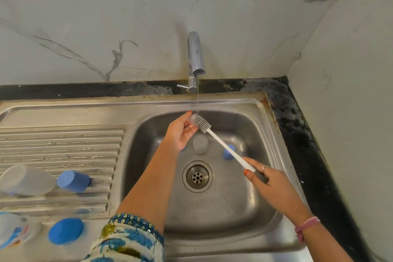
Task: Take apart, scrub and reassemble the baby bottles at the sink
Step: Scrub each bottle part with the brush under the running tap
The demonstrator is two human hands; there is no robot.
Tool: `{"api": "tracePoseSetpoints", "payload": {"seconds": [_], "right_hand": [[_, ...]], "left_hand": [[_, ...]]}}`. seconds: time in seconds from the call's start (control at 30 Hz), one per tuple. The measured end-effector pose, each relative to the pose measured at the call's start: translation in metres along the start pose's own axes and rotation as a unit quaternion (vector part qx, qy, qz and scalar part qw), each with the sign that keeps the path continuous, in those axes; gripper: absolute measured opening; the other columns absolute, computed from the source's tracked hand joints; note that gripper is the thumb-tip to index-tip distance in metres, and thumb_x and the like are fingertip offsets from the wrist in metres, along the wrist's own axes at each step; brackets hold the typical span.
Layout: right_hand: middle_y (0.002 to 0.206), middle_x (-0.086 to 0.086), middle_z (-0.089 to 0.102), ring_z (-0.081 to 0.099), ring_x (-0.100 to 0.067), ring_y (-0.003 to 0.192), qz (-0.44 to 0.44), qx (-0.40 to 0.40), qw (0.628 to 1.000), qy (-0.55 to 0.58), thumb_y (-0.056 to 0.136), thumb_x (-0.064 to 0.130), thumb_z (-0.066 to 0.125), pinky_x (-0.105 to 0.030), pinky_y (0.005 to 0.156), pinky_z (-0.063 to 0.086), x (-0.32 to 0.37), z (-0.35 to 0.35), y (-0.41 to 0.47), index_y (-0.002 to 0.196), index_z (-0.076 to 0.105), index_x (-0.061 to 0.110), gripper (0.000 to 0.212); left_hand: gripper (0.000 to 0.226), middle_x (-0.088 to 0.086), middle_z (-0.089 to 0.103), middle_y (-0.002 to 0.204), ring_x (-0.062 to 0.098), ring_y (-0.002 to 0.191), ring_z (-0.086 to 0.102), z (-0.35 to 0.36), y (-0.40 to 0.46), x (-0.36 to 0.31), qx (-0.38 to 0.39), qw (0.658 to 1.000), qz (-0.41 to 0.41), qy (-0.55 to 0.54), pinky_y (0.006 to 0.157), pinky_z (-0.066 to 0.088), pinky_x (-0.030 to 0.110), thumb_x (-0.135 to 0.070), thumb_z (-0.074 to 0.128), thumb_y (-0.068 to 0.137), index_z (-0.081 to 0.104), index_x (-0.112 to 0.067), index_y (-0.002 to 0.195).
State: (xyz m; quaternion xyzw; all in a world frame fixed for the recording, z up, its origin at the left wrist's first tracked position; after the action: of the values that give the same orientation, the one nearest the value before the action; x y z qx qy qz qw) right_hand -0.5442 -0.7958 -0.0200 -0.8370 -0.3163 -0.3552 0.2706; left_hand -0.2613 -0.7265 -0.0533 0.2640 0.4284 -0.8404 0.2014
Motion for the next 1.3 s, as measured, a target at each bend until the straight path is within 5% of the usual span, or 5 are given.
{"api": "tracePoseSetpoints", "payload": {"seconds": [0.47,0.6,0.77,1.0,1.3], "right_hand": [[0.105,-0.003,0.056,0.060,-0.020,0.062,-0.123,-0.068,0.891,-0.432,0.103,0.026,0.037,-0.033,0.054,0.049,0.034,0.024,-0.016,0.155,0.005,0.032,0.062],[0.079,0.002,0.055,0.051,-0.010,0.058,-0.004,0.002,0.999,-0.046,0.101,0.037,0.043,-0.025,0.051,0.042,0.037,0.018,0.000,0.140,0.043,0.041,0.039],[0.069,0.000,0.049,0.029,-0.006,0.039,0.216,0.197,0.785,0.545,0.094,0.029,0.059,-0.017,0.032,0.023,0.041,0.027,-0.016,0.122,0.056,0.023,0.028],[0.103,-0.002,0.058,0.063,-0.024,0.081,-0.064,-0.030,0.925,-0.373,0.105,0.037,0.024,-0.037,0.069,0.050,0.041,0.010,0.000,0.151,0.011,0.040,0.049],[0.067,0.000,0.044,0.028,-0.004,0.038,0.219,0.246,0.772,0.544,0.095,0.030,0.056,-0.016,0.031,0.020,0.026,0.018,-0.013,0.131,0.050,0.017,0.039]], "left_hand": [[0.027,0.007,0.053,0.072,0.016,0.065,0.052,0.048,-0.019,-0.002,-0.058,0.992,0.044,0.105,0.058,0.044,0.029,-0.003,0.037,0.097,0.050,-0.008,0.074],[0.023,0.002,0.049,0.063,0.012,0.056,0.048,0.059,-0.017,-0.007,-0.055,0.982,0.082,0.158,0.060,0.045,0.026,-0.022,0.052,0.099,0.050,-0.014,0.077],[0.005,-0.002,0.052,0.060,0.009,0.054,0.056,0.056,-0.020,-0.008,0.086,0.994,0.038,-0.049,0.086,0.056,0.035,-0.014,0.064,0.091,0.066,-0.012,0.095],[0.018,0.003,0.055,0.074,0.014,0.062,0.059,0.061,-0.022,-0.006,-0.088,0.982,0.046,0.161,0.067,0.047,0.028,-0.018,0.042,0.099,0.052,-0.015,0.084],[0.021,0.000,0.059,0.065,0.019,0.078,0.071,0.055,-0.023,0.000,0.129,0.987,0.041,-0.085,0.098,0.049,0.046,-0.028,0.058,0.091,0.053,-0.016,0.075]]}}
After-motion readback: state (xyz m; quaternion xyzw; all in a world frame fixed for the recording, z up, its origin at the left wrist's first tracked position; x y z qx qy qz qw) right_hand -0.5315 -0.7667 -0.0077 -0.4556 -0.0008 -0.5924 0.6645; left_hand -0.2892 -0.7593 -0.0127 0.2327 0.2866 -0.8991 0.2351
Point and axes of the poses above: each hand's wrist, its own y-axis towards the middle knuckle, its own z-axis out of the palm, x = y × z, the point moved 4 cm from there along y, towards the middle knuckle
